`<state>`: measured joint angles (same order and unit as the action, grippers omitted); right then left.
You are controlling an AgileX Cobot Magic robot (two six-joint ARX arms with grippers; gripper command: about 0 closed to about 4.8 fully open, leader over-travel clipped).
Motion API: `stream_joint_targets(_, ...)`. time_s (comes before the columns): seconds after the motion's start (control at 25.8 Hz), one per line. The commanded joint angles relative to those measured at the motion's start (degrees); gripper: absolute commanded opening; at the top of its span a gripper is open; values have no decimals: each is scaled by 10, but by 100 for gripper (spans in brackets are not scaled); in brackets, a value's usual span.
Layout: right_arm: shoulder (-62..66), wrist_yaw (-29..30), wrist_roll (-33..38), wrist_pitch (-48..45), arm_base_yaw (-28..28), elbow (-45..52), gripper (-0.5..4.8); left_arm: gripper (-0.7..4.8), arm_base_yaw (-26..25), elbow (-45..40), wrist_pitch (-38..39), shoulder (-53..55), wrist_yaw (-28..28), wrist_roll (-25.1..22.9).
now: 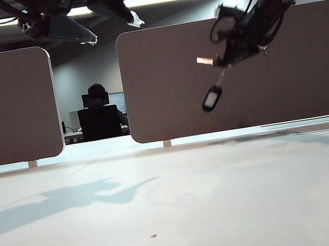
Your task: Hang the bunch of keys on the hook.
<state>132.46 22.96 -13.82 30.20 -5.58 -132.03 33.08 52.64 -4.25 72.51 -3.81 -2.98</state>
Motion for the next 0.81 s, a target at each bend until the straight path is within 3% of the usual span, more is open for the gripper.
stream_joint_targets(0.04, -3, -65, -12, 10, -8, 31, -6, 479, 1, 1, 17, -2, 2, -1)
stream_joint_targets(0.19, -3, -110, -12, 17, -26, 80, -6, 479, 1, 1, 32, -2, 1, 0)
stream_joint_targets(0.43, -3, -129, -12, 31, -43, 132, -6, 479, 1, 1, 26, -2, 0, -4)
stream_joint_targets(0.62, -3, -128, -3, 30, -46, 168, -6, 479, -9, 2, -85, 19, -2, -62)
stream_joint_targets(0.74, -3, -128, 2, 30, -46, 184, -6, 479, -28, 4, -155, 49, -29, -45)
stream_joint_targets(0.81, -3, -129, 1, 30, -46, 191, -6, 479, -38, 20, -159, 80, -48, -24)
